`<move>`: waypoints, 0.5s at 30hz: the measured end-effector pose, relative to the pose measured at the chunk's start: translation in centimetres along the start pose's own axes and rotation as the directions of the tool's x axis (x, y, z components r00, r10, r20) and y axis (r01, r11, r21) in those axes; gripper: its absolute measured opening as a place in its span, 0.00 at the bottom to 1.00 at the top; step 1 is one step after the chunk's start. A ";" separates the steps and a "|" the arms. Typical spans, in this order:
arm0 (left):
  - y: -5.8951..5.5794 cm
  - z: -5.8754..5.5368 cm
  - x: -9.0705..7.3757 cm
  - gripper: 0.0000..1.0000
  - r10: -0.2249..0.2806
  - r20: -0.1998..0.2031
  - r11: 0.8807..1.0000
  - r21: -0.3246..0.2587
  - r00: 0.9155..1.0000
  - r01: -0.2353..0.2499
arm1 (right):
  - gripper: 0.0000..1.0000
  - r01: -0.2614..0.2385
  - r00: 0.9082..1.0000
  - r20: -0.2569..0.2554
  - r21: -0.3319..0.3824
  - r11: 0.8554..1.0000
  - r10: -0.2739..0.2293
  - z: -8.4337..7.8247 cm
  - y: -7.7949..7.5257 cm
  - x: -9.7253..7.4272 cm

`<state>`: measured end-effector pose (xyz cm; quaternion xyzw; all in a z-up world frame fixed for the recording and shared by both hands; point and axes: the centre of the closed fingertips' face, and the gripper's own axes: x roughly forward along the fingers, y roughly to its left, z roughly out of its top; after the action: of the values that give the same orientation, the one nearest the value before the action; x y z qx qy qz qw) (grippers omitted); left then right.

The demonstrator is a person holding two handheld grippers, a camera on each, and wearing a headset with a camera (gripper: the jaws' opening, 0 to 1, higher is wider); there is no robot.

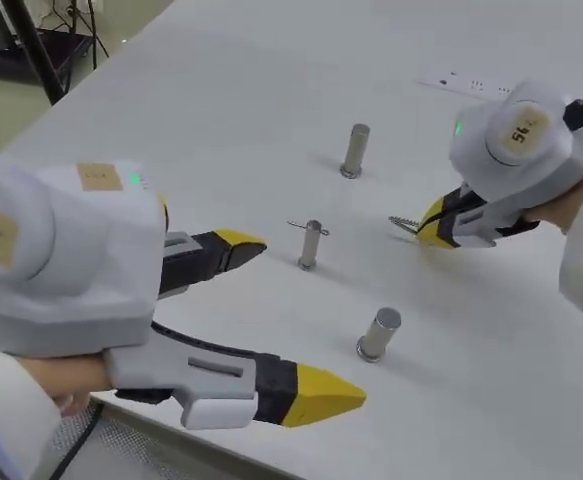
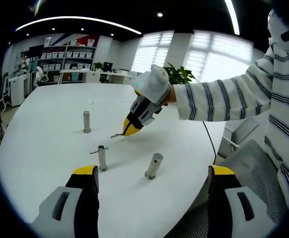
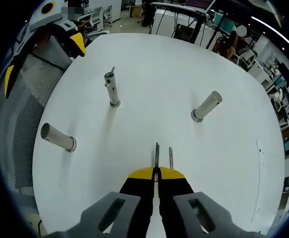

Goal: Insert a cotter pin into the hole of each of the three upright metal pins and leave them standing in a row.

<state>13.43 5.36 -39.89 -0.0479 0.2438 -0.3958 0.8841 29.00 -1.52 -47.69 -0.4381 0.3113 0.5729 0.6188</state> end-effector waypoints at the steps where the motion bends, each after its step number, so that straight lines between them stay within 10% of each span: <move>1: 0.0 0.2 0.0 0.89 0.000 0.006 1.000 -0.002 1.000 0.000 | 0.00 0.010 1.000 0.006 -0.008 1.000 -0.010 0.2 -0.1 -0.4; 15: 0.8 2.0 0.0 0.80 0.005 0.059 1.000 -0.028 0.998 -0.004 | 0.00 0.143 0.983 0.127 -0.064 0.988 -0.134 3.1 0.8 -5.4</move>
<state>14.91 5.63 -38.37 -0.0714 0.2234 -0.3887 0.8910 27.06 -1.12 -41.77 -0.4450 0.2203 0.5651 0.6588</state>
